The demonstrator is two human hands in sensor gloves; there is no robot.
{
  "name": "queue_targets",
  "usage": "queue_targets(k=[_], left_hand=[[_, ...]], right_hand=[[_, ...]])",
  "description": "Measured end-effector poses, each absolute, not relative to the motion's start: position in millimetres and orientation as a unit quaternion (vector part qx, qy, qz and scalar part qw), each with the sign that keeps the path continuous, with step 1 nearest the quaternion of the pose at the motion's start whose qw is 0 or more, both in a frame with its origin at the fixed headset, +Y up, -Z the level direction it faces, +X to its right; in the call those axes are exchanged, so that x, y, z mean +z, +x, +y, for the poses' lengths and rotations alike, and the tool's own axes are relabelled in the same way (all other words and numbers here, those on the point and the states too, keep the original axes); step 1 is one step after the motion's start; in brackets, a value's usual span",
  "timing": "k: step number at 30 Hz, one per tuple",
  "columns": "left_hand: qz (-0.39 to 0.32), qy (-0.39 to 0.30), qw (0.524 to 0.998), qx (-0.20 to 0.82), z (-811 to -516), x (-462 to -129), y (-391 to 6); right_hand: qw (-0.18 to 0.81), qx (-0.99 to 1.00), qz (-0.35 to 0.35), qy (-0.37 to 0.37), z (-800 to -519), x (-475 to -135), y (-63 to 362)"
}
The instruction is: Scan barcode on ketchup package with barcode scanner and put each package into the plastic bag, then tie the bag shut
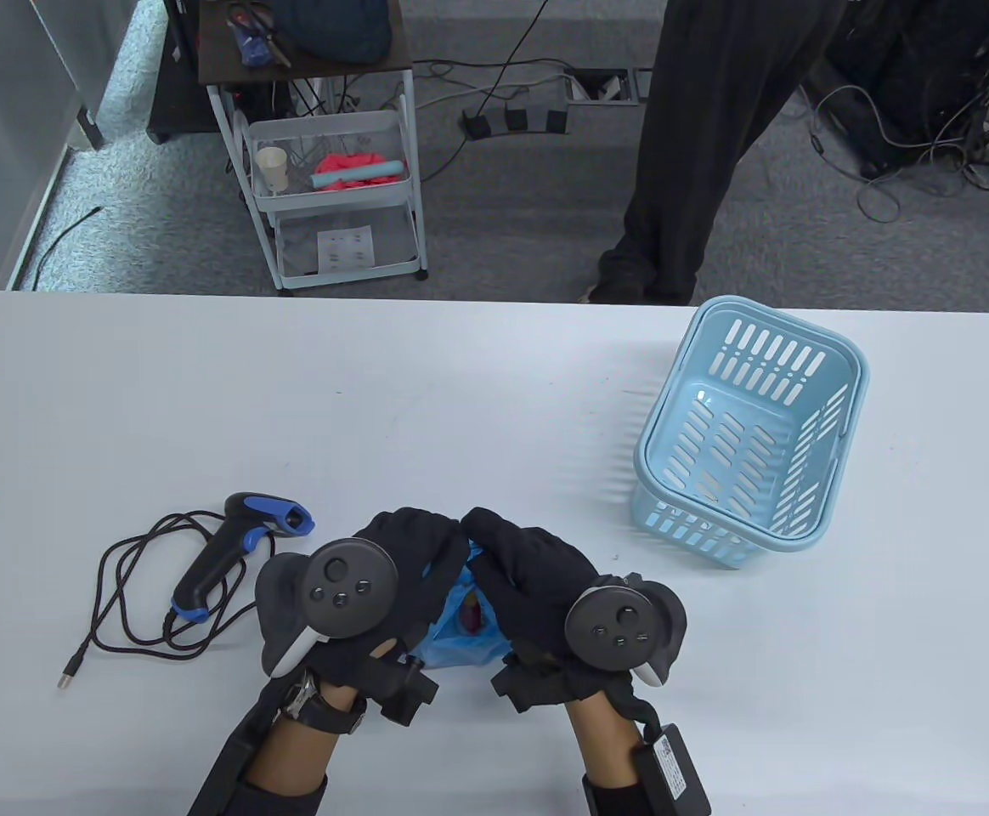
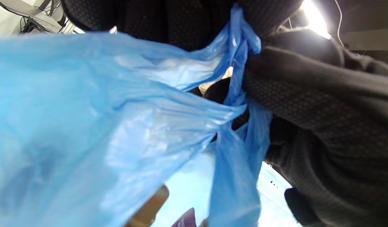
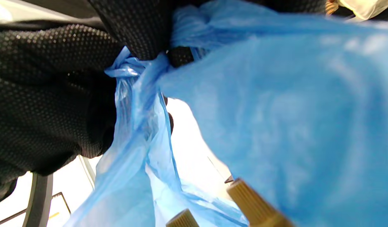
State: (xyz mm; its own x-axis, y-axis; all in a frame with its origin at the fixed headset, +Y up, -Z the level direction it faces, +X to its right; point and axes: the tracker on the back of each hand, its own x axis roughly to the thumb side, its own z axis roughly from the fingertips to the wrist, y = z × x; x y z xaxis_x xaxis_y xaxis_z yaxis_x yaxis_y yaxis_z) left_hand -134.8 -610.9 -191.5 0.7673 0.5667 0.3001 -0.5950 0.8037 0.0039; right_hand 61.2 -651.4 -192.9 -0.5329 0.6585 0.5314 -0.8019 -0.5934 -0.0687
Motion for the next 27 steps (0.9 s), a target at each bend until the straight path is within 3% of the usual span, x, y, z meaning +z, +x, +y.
queue_targets(k=[10,15,27], left_hand=[[-0.132,0.052,0.935,0.324,-610.0,-195.5,-139.4],[-0.131,0.058,0.934,0.328,-609.5,-195.6,-142.9],[-0.217,0.085,0.921,0.312,-606.0,-176.8,-137.6]], right_hand=[[0.453,0.848,-0.149,0.232,-651.0,-194.4,66.2],[0.496,0.83,-0.104,0.233,-654.3,-201.0,70.9],[0.545,0.811,-0.117,0.179,-660.2,-207.3,87.7]])
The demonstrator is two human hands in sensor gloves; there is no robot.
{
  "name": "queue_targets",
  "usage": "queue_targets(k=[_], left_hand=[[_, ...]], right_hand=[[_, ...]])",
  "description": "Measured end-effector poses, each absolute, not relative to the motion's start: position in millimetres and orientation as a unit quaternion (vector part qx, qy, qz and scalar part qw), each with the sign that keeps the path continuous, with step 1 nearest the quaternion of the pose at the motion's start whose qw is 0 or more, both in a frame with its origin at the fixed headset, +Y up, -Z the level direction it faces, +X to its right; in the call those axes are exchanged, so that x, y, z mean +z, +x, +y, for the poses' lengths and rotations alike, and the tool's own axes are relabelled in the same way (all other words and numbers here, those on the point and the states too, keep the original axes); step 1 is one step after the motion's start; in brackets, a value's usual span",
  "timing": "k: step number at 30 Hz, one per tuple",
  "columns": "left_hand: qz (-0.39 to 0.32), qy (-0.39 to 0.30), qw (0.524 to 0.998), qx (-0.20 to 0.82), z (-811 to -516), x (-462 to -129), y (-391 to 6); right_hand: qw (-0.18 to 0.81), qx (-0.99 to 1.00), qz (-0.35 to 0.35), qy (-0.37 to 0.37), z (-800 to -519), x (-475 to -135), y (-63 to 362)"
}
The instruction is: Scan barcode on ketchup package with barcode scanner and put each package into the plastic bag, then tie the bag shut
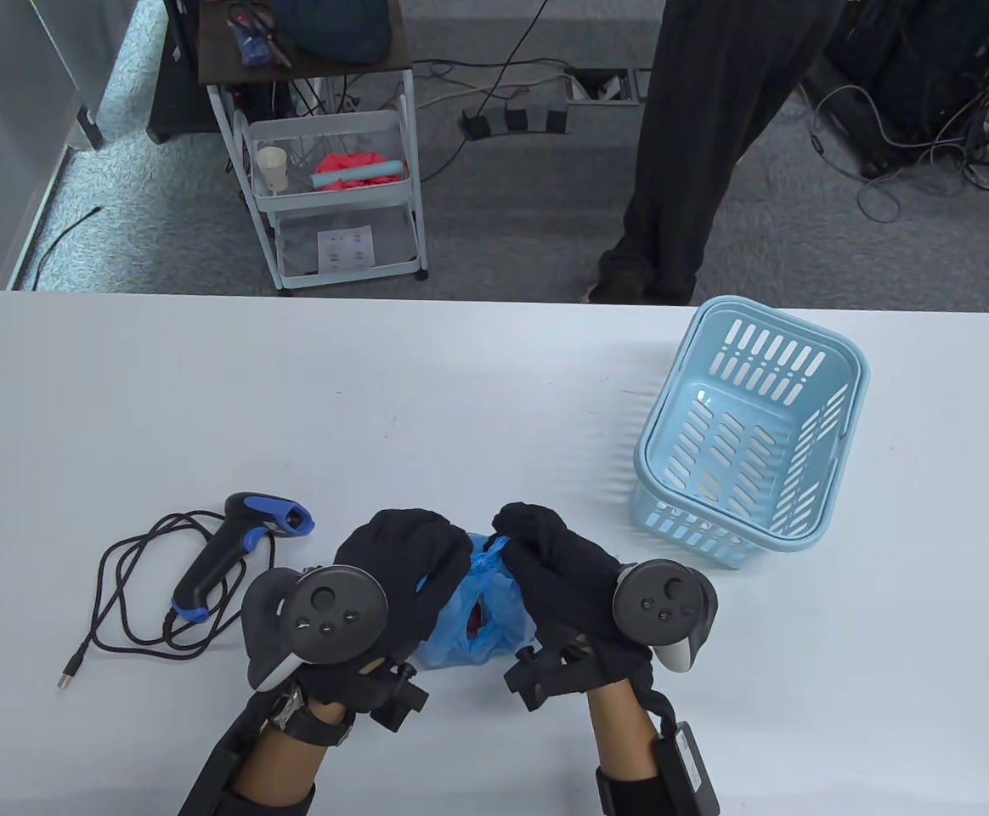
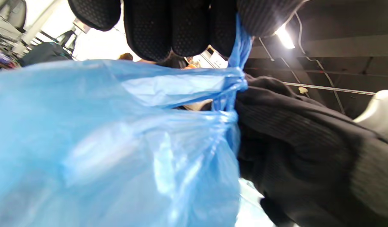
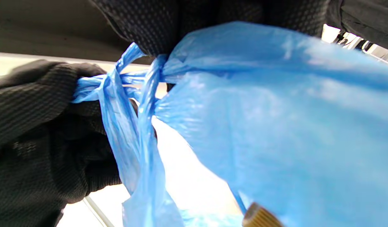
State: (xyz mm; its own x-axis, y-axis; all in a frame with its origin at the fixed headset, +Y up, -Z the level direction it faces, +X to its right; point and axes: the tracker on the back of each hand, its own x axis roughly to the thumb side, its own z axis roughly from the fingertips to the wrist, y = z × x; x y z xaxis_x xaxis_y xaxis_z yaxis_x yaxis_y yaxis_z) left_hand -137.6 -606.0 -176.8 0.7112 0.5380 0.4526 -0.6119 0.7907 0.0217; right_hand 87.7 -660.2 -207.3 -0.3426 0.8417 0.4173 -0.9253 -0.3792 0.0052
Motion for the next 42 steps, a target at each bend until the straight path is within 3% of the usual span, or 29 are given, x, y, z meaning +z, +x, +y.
queue_targets(k=[11,18,24,29,36,42], left_hand=[[-0.263,0.012,0.905,0.335,-621.1,-172.0,-130.6],[-0.268,0.019,0.908,0.321,-625.6,-172.3,-136.7],[-0.283,0.012,0.931,0.232,-633.6,-170.1,-136.6],[-0.244,0.048,0.95,0.191,-633.5,-173.3,-133.5],[-0.213,0.051,0.932,0.288,-632.1,-184.4,-142.7],[-0.208,0.055,0.92,0.327,-625.5,-185.5,-150.4]], right_hand=[[0.577,0.793,-0.095,0.172,-662.4,-208.3,87.9],[0.58,0.794,-0.091,0.161,-662.4,-208.9,90.4],[0.579,0.793,-0.093,0.166,-658.9,-208.8,96.5],[0.544,0.804,-0.054,0.234,-650.2,-207.8,104.1],[0.577,0.783,-0.041,0.23,-652.0,-206.6,138.4],[0.487,0.821,0.056,0.294,-664.7,-191.3,126.5]])
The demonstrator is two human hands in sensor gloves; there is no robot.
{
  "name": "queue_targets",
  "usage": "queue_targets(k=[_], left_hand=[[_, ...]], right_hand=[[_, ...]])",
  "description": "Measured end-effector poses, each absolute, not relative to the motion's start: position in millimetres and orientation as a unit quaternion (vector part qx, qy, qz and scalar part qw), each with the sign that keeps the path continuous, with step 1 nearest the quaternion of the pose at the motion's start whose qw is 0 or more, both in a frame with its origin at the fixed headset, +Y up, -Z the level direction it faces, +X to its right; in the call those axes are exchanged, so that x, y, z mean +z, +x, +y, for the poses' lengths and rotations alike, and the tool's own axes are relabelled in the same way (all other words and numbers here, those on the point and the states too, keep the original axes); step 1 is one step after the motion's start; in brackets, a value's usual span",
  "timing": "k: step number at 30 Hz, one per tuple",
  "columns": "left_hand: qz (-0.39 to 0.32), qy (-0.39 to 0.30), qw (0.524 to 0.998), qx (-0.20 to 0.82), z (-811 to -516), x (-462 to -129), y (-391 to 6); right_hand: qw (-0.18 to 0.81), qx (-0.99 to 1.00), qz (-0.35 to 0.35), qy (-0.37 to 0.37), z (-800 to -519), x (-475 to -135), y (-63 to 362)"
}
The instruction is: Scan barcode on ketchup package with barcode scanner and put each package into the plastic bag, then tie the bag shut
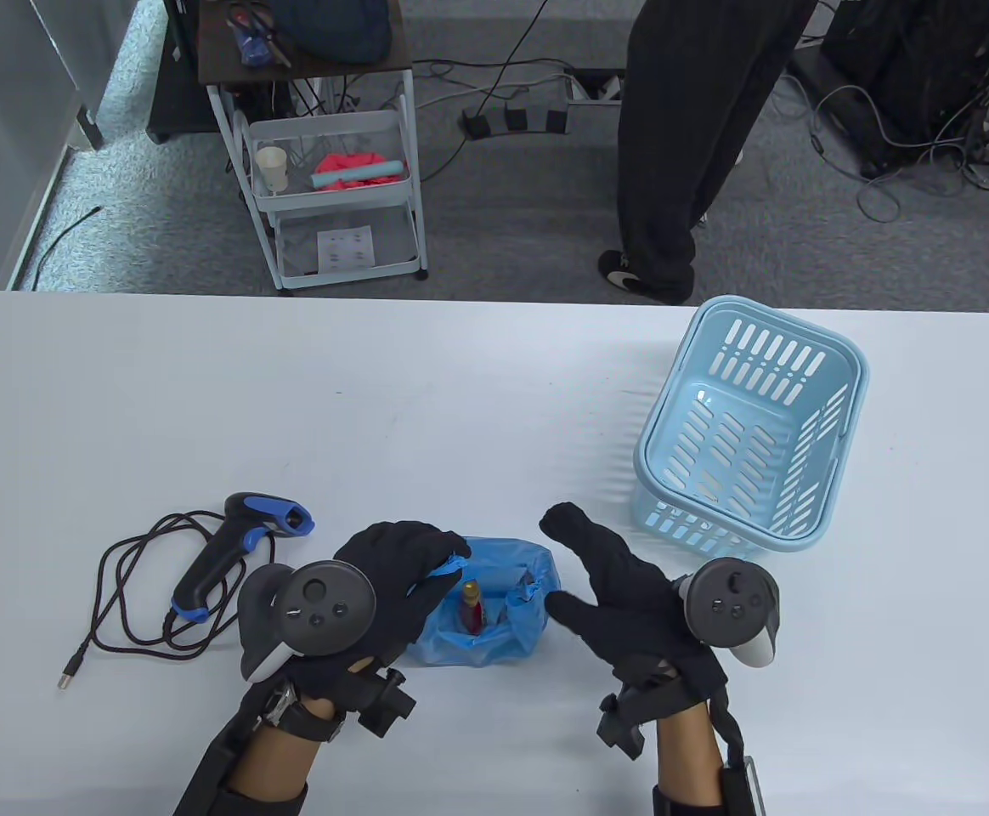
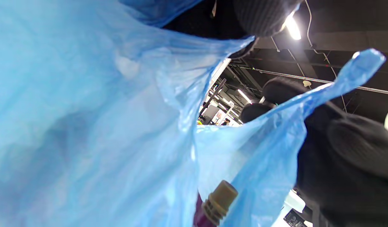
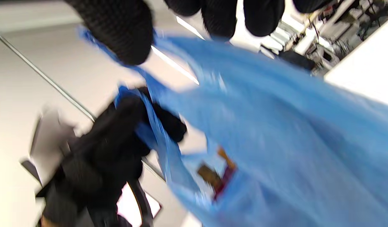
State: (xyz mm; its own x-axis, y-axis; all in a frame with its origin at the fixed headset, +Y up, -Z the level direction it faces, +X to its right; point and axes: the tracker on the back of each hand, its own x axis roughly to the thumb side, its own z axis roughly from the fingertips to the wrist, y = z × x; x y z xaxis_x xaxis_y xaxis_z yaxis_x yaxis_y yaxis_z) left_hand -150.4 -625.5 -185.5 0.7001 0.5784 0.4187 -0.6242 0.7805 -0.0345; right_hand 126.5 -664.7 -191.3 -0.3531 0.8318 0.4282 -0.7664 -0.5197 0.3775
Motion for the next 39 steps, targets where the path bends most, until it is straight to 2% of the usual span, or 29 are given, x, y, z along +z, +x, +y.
queue_targets(k=[3,6,10,17,24,27,34,39], left_hand=[[-0.212,0.066,0.917,0.33,-620.5,-182.9,-149.6],[-0.223,0.071,0.918,0.322,-616.8,-178.3,-147.5],[-0.229,0.084,0.922,0.3,-610.5,-173.2,-145.6],[-0.269,0.094,0.928,0.239,-603.1,-165.0,-138.0],[-0.298,0.078,0.924,0.228,-601.8,-163.2,-124.1],[-0.292,0.066,0.929,0.217,-602.3,-168.5,-119.9],[-0.273,0.055,0.937,0.209,-595.9,-184.5,-112.8],[-0.263,0.055,0.94,0.209,-594.0,-189.6,-112.1]], right_hand=[[0.419,0.864,0.004,0.279,-672.2,-187.2,99.1],[0.405,0.876,-0.07,0.251,-671.6,-187.4,78.6],[0.41,0.879,-0.09,0.225,-668.6,-192.8,66.8],[0.486,0.853,-0.07,0.178,-672.6,-203.8,63.8],[0.448,0.877,-0.089,0.15,-671.9,-208.0,58.2],[0.444,0.876,-0.065,0.177,-670.4,-208.8,57.4],[0.445,0.84,0.066,0.303,-663.5,-213.2,63.2],[0.472,0.81,0.107,0.33,-663.9,-215.5,69.8]])
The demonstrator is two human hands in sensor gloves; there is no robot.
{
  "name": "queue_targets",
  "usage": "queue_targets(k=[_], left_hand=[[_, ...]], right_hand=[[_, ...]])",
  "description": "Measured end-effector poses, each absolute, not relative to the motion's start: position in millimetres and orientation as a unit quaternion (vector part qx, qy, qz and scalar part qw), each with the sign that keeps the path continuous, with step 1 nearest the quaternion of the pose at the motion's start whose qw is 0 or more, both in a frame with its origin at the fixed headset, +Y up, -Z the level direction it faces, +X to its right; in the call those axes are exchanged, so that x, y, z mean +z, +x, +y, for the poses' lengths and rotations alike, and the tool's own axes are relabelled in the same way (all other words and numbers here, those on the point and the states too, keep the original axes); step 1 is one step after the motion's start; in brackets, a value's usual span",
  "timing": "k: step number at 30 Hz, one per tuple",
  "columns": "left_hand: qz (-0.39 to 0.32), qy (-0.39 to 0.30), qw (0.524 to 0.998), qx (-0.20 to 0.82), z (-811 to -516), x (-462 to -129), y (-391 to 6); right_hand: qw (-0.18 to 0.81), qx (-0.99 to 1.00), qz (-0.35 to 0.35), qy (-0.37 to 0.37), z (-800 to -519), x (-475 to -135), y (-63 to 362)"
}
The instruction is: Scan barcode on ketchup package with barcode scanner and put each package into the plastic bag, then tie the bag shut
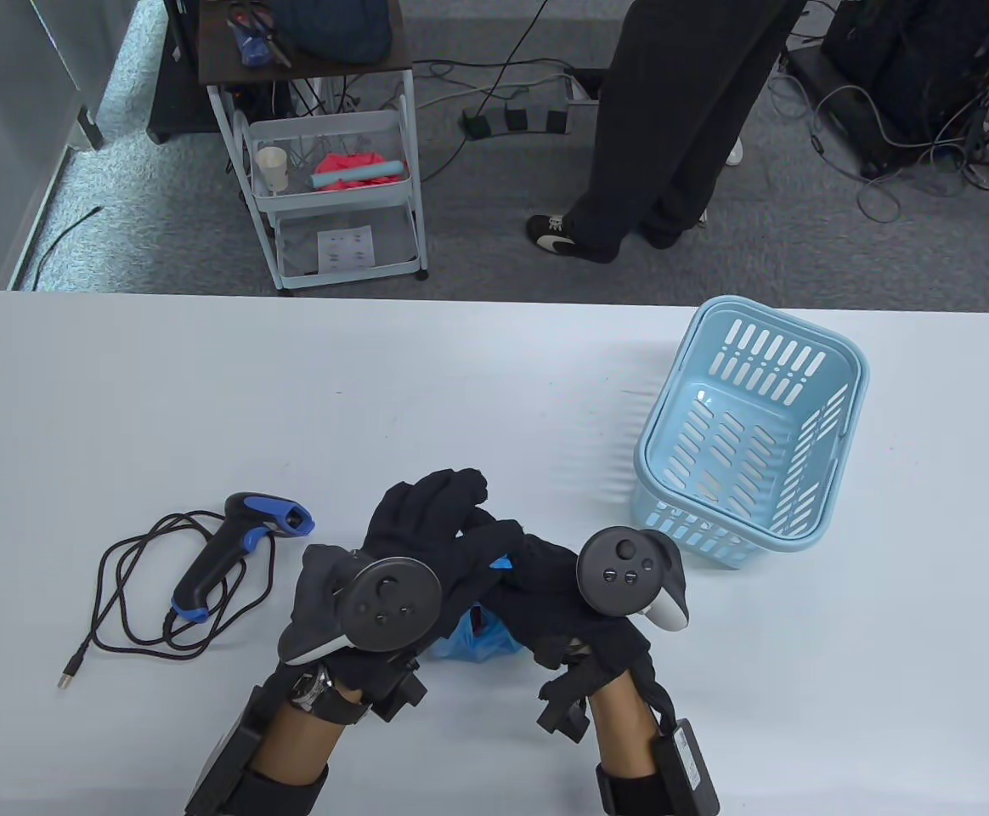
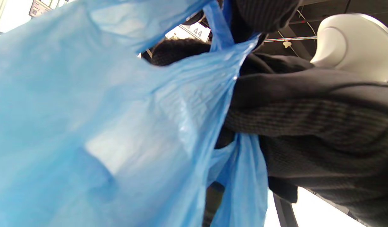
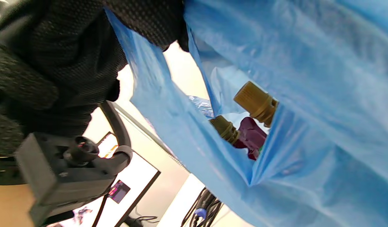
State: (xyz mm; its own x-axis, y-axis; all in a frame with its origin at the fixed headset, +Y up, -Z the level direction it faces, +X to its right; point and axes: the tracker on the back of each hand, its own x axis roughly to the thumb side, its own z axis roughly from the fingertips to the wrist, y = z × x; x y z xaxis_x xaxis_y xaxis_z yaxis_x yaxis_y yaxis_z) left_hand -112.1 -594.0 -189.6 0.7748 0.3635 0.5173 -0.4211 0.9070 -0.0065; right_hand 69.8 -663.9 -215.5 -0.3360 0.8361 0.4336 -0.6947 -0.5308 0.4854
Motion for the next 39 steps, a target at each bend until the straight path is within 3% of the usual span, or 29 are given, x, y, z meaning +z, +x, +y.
queue_targets(k=[6,13,17,21,25,31,39], left_hand=[[-0.264,0.054,0.942,0.202,-593.7,-188.3,-108.1],[-0.294,0.046,0.941,0.162,-591.0,-176.6,-90.7],[-0.31,0.024,0.934,0.177,-589.4,-176.3,-89.7],[-0.312,0.03,0.918,0.241,-581.0,-178.4,-102.1],[-0.272,0.053,0.911,0.305,-573.8,-185.9,-125.5],[-0.221,0.063,0.94,0.252,-582.1,-193.2,-136.5],[-0.223,0.105,0.946,0.211,-587.9,-186.7,-121.6]], right_hand=[[0.475,0.799,0.121,0.349,-666.1,-214.8,66.1],[0.454,0.843,0.0,0.289,-669.8,-210.0,55.6],[0.472,0.839,-0.028,0.271,-671.0,-208.7,55.8],[0.481,0.835,-0.024,0.268,-672.3,-209.6,56.6],[0.484,0.829,-0.013,0.279,-672.1,-210.3,57.4],[0.474,0.833,-0.012,0.285,-671.9,-210.9,57.9],[0.5,0.818,0.0,0.285,-675.7,-214.9,63.9]])
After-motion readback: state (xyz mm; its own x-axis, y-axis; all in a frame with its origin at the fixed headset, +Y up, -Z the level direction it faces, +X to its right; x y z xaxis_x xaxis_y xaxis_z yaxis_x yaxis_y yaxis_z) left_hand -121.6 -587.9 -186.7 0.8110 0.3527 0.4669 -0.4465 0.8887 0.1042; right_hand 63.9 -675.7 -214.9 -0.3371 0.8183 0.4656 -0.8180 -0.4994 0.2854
